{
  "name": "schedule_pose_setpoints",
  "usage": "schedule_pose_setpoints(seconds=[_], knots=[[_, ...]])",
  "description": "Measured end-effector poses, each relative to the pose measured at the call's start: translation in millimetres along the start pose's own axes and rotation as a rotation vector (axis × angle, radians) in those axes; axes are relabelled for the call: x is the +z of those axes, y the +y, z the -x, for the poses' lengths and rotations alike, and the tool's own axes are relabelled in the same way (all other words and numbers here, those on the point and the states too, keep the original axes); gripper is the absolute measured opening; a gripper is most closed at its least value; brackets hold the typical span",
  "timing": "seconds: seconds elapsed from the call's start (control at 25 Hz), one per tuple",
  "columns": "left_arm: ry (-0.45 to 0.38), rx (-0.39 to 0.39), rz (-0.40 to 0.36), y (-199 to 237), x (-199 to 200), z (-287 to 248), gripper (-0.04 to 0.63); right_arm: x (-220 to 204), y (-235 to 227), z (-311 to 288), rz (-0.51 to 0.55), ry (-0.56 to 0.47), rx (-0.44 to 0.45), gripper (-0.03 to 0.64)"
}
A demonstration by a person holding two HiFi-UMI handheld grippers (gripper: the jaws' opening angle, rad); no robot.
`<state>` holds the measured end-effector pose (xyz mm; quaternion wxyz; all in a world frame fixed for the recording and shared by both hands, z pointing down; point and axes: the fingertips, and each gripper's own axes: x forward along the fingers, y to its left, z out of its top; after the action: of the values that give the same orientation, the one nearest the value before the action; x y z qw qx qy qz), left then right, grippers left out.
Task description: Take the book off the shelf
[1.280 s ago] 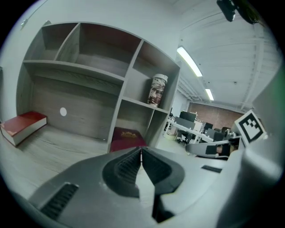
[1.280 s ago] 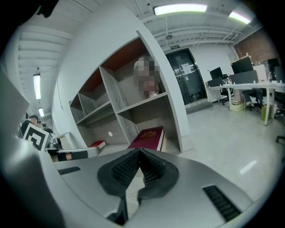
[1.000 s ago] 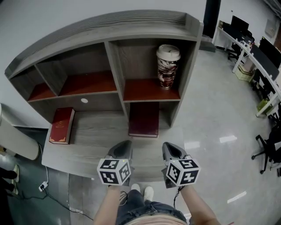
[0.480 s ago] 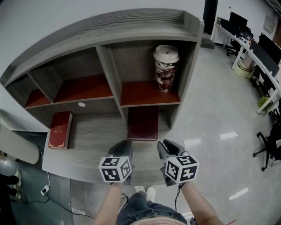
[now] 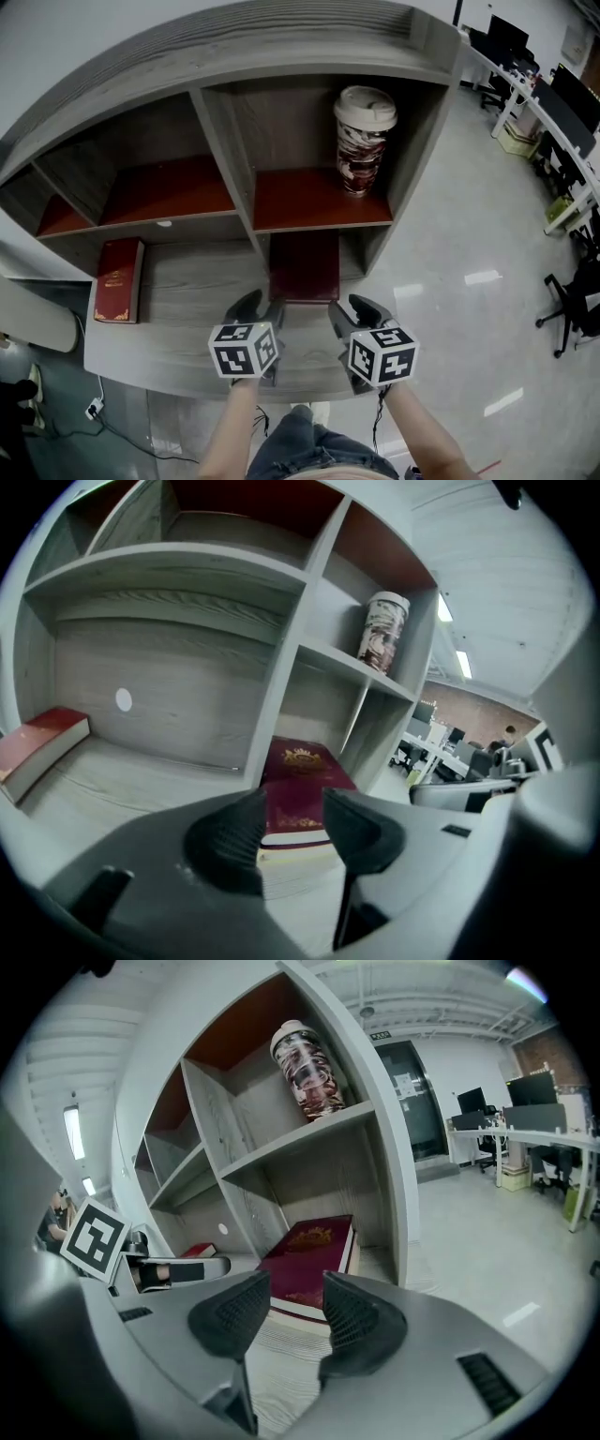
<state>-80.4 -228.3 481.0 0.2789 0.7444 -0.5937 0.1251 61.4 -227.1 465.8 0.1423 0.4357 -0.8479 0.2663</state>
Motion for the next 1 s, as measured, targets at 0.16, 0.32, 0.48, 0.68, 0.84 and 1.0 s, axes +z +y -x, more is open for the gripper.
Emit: schedule_pose_setpoints(seconds=[0.16, 0.32, 0.48, 0.68, 0.84, 1.0], knots=[[0.03, -0.011, 0.026, 11, -2, -16, 0.179, 1, -6, -16, -0.017, 0.016, -0.022, 0.199], [0.063, -0.033, 0.069, 18, -5, -33, 0.199, 2, -11, -31, -0.037, 0.042, -0.032, 0.209], [0.092, -0.066, 0.104, 23, -8, -47, 0.199, -2, -18, -45, -0.05, 0.069, -0.056, 0.212], [0.121, -0.095, 0.138, 26, -11, -58, 0.199, -6, -25, -60, -0.063, 0.096, -0.081, 0.212], [0.136, -0.123, 0.165, 23, -13, -67, 0.199, -8, -29, -70, -0.068, 0.116, -0.091, 0.212], [0.142, -0.137, 0.186, 23, -13, -73, 0.199, -10, -31, -80, -0.074, 0.132, -0.09, 0.215]])
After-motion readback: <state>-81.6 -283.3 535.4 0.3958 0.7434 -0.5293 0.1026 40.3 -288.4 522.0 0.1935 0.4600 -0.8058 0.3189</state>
